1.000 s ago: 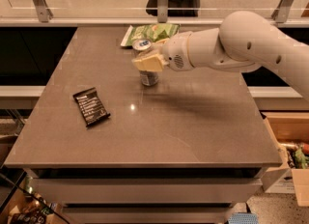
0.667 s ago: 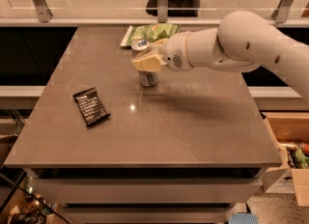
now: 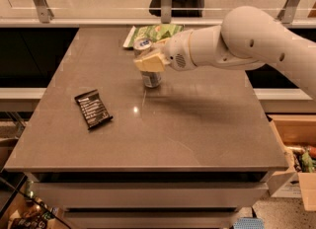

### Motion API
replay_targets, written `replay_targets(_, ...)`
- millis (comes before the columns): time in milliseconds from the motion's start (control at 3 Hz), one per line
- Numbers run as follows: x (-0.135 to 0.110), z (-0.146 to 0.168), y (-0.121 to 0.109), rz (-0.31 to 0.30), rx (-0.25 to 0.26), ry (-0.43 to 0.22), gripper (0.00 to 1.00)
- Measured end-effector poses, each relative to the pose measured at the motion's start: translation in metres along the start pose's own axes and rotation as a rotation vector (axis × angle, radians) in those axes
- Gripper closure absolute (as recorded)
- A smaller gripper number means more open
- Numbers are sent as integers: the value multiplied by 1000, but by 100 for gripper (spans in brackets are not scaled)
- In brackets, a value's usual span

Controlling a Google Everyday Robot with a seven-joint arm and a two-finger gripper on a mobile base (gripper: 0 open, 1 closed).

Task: Knock redbull can over

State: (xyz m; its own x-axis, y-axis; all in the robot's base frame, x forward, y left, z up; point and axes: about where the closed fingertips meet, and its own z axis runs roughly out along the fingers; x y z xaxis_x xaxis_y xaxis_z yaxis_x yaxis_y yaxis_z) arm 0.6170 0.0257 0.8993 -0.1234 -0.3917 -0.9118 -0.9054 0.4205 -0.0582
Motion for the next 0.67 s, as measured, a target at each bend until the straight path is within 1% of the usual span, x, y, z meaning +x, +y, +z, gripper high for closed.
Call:
replay_targets(333, -3, -8, -3, -7, 17, 65, 100)
replay_targets(667, -4, -16, -8, -14, 36, 166, 100)
